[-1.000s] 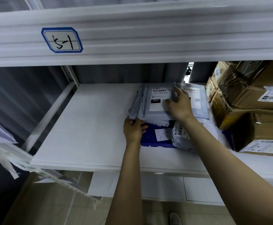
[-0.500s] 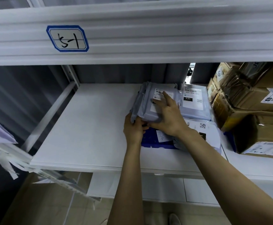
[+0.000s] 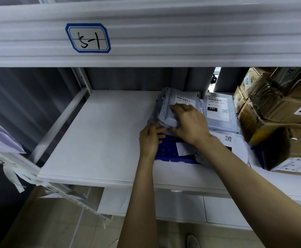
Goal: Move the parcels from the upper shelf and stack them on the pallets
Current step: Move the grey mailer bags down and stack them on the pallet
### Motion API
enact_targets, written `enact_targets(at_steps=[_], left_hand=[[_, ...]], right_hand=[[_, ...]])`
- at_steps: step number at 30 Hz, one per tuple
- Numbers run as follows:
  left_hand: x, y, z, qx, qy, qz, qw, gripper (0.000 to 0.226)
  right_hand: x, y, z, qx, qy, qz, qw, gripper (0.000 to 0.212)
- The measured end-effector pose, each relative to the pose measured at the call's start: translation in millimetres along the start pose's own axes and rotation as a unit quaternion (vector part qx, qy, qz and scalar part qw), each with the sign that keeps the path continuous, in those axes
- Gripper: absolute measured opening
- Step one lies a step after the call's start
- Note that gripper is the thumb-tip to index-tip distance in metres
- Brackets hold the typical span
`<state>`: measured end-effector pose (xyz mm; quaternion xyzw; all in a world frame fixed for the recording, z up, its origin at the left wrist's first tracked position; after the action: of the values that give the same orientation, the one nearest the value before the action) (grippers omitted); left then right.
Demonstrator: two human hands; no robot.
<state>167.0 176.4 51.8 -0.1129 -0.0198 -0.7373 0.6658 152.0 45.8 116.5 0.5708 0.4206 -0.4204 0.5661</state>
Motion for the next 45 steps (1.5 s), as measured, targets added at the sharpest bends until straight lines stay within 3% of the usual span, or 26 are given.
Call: enact_targets(at_steps=[8,14,19,23,28,33,41,45], left_hand=[[9,3,-2,-0.031,0.001,-0.018,0.999,0.035],[6,4,-9,-0.021,0.017,-0.021,0.999,0.045],[-8,8,-4,0.046,0.02,0.057,0.997,0.035],[-18,29,-16,0.059,0.136,0.126,0.981,0.027],[-13,48,-28,0.017,0.227,0.113,0.967,0.03],[-10,54,-28,-0.006,0.242,0.102,0.965,0.032],[-14,51,-24,0.019,0.205,0.094,0.974,0.026],[-25,50,-14,0.051,0.065,0.14,0.987,0.03]], right_hand=[[5,7,-8,-0.031,-0.047,-0.022,0.998,0.093],[11,5,-12,-0.05,-0.09,-0.016,0.995,0.085],[-3,5,-3,-0.025,-0.066,0.076,0.995,0.076],[-26,14,16,0.039,-0.002,0.143,0.989,0.068],[-40,19,27,0.063,0.052,0.208,0.975,0.07],[-37,21,26,0.048,0.059,0.22,0.972,0.072],[-20,7,-16,-0.108,0.003,0.227,0.968,0.067],[2,3,-30,-0.157,0.003,0.183,0.97,0.07]])
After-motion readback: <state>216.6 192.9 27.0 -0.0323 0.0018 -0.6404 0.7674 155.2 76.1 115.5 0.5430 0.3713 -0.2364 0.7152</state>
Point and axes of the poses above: each hand's wrist, its own y-axis towards the middle knuckle, its own x-axis out of the palm, z = x × y, the point moved 6 cm from there along y, towards the middle knuckle, and after that the axes turned 9 degrees about -y, right-handed, at the moved point
